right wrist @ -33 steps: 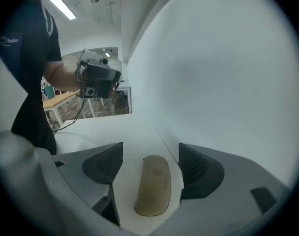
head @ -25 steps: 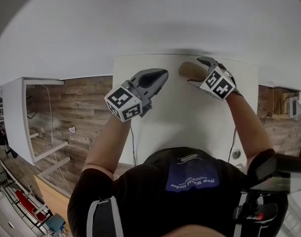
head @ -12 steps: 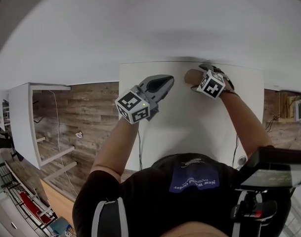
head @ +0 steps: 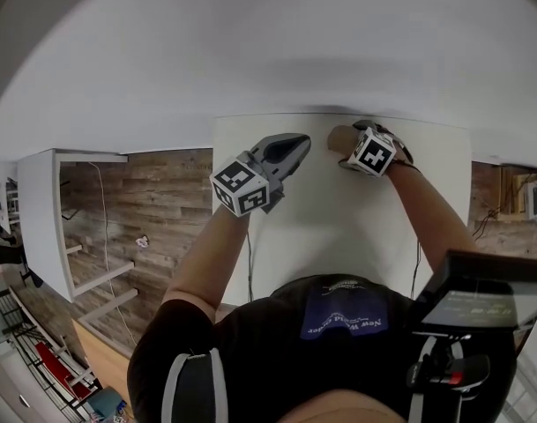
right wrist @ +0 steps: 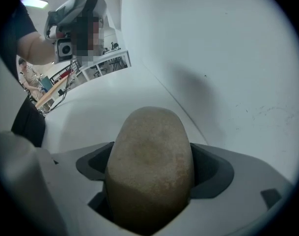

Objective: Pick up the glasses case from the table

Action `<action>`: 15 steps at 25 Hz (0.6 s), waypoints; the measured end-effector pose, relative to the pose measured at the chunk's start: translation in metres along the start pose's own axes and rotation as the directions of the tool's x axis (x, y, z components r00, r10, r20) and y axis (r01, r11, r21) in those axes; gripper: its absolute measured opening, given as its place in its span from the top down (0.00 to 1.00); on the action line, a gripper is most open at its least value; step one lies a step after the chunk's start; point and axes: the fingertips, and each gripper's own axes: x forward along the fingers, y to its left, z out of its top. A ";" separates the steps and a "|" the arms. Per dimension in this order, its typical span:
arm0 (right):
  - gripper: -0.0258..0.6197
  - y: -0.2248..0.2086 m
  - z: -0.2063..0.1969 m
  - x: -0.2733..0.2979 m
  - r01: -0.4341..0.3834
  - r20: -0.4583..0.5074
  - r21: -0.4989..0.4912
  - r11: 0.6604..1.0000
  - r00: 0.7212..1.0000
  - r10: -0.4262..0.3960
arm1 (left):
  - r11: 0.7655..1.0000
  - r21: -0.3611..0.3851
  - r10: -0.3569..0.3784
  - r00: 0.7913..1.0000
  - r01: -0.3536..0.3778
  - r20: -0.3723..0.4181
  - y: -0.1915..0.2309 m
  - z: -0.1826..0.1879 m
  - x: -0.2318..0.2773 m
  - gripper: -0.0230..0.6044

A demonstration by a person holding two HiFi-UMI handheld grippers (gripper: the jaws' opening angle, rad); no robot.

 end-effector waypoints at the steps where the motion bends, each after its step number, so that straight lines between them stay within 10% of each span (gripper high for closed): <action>1: 0.32 0.000 -0.002 0.000 -0.002 0.004 0.003 1.000 1.000 0.002 | 1.000 -0.001 0.000 1.000 0.000 -0.003 -0.001 -0.001 0.000 0.97; 15: 0.33 -0.004 -0.008 -0.008 0.053 0.066 0.077 0.996 0.996 -0.058 | 1.000 0.001 0.018 1.000 -0.018 0.007 -0.025 0.001 -0.020 0.97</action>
